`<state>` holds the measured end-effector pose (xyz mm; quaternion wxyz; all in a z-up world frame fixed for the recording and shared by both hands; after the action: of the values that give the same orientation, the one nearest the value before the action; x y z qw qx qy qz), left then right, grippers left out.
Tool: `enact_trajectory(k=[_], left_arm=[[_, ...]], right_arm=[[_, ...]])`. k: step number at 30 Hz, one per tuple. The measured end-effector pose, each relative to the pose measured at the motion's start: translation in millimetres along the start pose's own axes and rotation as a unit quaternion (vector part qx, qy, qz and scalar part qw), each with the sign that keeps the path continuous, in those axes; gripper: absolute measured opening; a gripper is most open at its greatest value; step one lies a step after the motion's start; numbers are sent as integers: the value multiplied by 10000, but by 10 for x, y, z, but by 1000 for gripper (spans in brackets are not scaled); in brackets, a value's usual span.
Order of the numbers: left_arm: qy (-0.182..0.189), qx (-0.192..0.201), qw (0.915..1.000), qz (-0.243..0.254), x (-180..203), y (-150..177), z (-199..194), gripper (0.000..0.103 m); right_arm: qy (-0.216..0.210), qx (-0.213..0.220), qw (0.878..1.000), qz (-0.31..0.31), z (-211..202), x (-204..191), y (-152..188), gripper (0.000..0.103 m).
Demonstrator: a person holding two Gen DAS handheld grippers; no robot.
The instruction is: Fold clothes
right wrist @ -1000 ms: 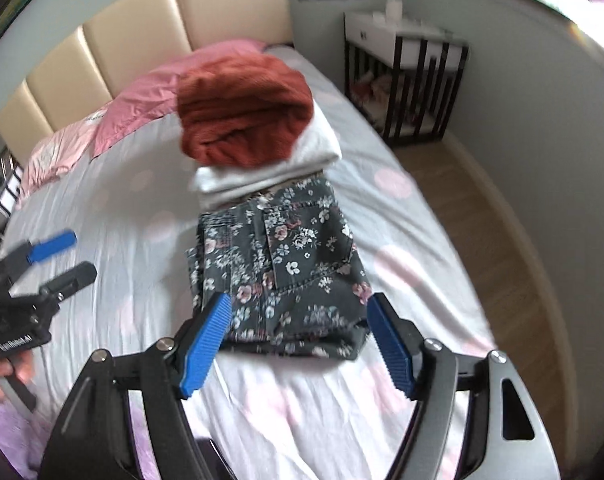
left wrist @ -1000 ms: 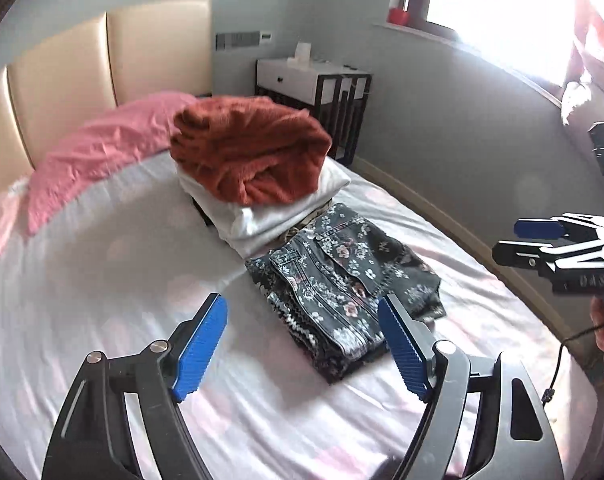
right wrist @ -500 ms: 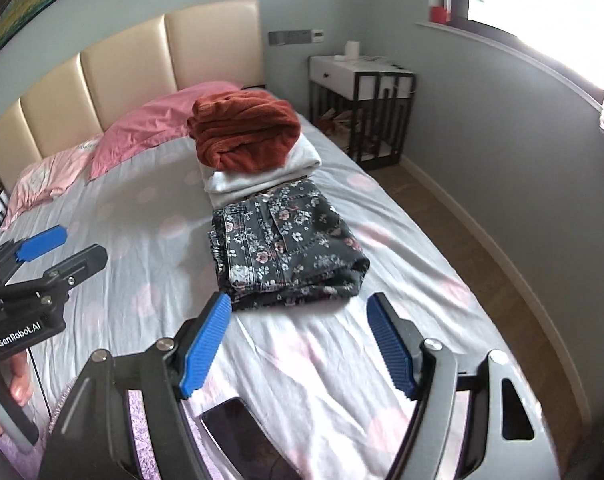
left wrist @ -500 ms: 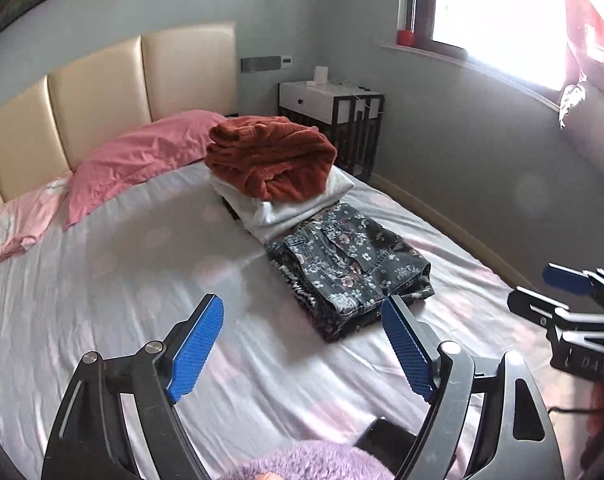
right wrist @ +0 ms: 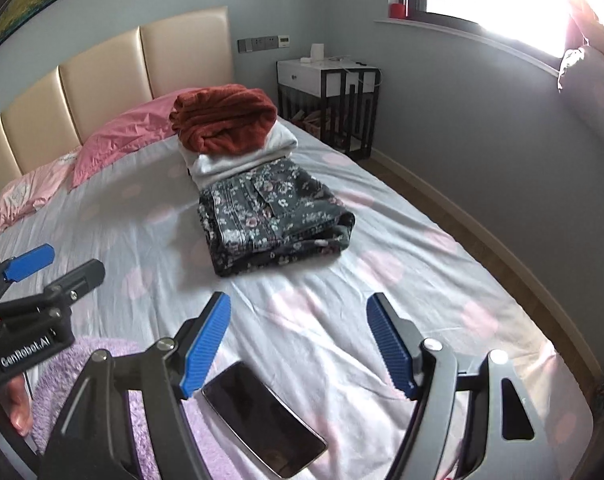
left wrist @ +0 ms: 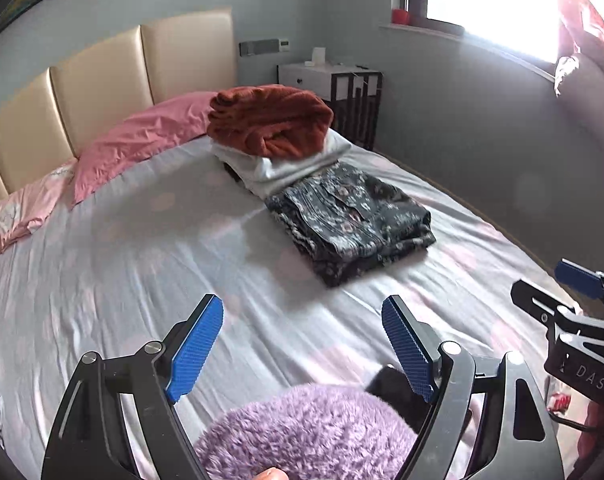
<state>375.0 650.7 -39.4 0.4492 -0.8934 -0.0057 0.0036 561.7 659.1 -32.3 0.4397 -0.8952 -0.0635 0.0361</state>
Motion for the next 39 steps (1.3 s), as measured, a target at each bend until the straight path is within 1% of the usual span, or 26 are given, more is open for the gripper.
enact_trajectory(k=[5, 13, 23, 39], left_arm=[[45, -16, 10000, -37, 1, 22, -13, 83], [42, -30, 10000, -85, -32, 27, -11, 83], [87, -56, 9999, -135, -47, 30, 4, 83], [118, -129, 9997, -157, -38, 46, 7, 83]], right_arm=[[56, 94, 9999, -32, -60, -21, -31, 70], [57, 86, 9997, -232, -68, -136, -41, 70], [116, 122, 9996, -243, -89, -120, -88, 70], [111, 62, 9996, -255, -92, -135, -52, 70]])
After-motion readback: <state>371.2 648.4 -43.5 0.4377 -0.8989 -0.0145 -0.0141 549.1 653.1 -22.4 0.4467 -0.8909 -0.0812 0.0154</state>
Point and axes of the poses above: each gripper's, at about its wrist camera, not at the fingertips, and z roughly the way its jaws point, x to its right, y to its underside, the point moved 4 cm from there along z, roughly the way its jaws point, and after that the axes turned 9 degrees about x, right-handed, at the moved point
